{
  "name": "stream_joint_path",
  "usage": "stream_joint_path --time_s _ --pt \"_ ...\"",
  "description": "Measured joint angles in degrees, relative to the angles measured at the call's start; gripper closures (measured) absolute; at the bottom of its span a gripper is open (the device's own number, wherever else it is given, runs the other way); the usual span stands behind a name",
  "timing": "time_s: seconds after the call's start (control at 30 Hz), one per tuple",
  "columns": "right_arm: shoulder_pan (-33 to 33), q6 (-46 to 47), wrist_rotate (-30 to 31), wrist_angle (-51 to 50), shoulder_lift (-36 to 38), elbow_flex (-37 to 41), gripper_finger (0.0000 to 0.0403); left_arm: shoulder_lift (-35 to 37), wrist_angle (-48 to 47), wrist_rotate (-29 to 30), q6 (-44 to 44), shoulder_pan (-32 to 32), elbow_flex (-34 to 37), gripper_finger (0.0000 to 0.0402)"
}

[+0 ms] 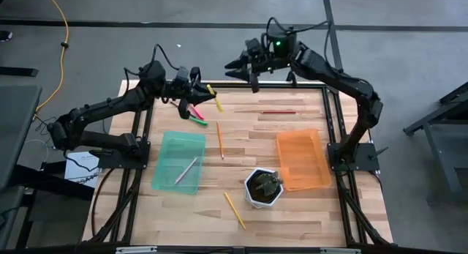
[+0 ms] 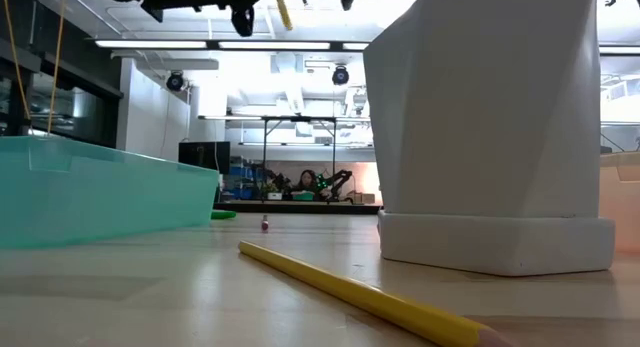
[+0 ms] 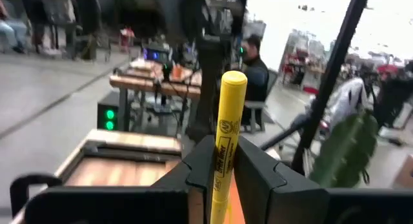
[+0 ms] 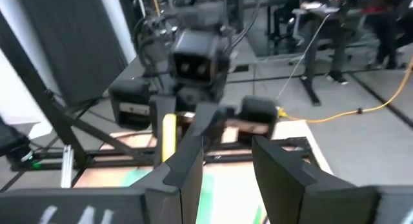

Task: Sort pens & pencils
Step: Put the yellow pen into the green bin

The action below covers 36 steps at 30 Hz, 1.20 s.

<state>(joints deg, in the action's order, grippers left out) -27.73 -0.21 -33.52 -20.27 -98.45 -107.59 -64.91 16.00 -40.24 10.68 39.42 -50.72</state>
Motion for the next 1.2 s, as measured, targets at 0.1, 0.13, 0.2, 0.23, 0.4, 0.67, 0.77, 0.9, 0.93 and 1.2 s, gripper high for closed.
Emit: stream_joint_path --time_s 0.1,0.13,0.2,0.23,0.4,0.67,0.77,0.9,0.93,1.2 --pt "-1.54 0.02 0.01 -0.39 1.12 0.00 0.0276 1.99 -7.33 -2.05 -1.98 0.00 0.00 0.0360" --pt "-2.09 0.01 0.02 -0.75 1.45 0.00 0.0276 2.72 -10.22 -2.74 -2.66 0.00 0.00 0.0360" --pt "-2.88 0.03 0.04 -1.05 1.83 0.00 0.0276 4.21 -16.01 -3.83 -3.97 -0.02 0.00 0.0360" --pt "-3.30 0.20 0.04 -1.70 2.04 0.00 0.0276 4.98 -19.18 -4.23 -4.61 -0.02 0.00 0.0360" --pt "-4.37 -0.07 0.08 -3.31 2.16 0.00 0.0276 8.64 -33.15 -4.00 -7.29 -0.02 -0.02 0.0360" --pt "-4.50 -2.00 0.09 -5.40 2.16 0.00 0.0276 10.49 -56.31 -2.70 -7.37 -0.07 -0.02 0.0360" --pt "-4.48 -2.68 0.09 -6.79 2.16 0.00 0.0276 10.49 -62.60 -2.25 -6.93 -0.09 0.00 0.0360" --pt "-4.37 -3.54 0.09 -8.67 2.16 0.00 0.0276 10.47 -69.50 -2.13 -6.80 -0.09 0.00 0.0360" --pt "-4.37 -3.94 0.09 -9.29 2.16 0.00 0.0276 10.47 -70.73 -2.13 -6.80 -0.09 0.00 0.0360" --pt "-4.37 -6.21 0.09 -11.95 2.14 0.00 0.0276 10.43 -74.76 1.75 -4.08 -2.51 1.27 0.0360"
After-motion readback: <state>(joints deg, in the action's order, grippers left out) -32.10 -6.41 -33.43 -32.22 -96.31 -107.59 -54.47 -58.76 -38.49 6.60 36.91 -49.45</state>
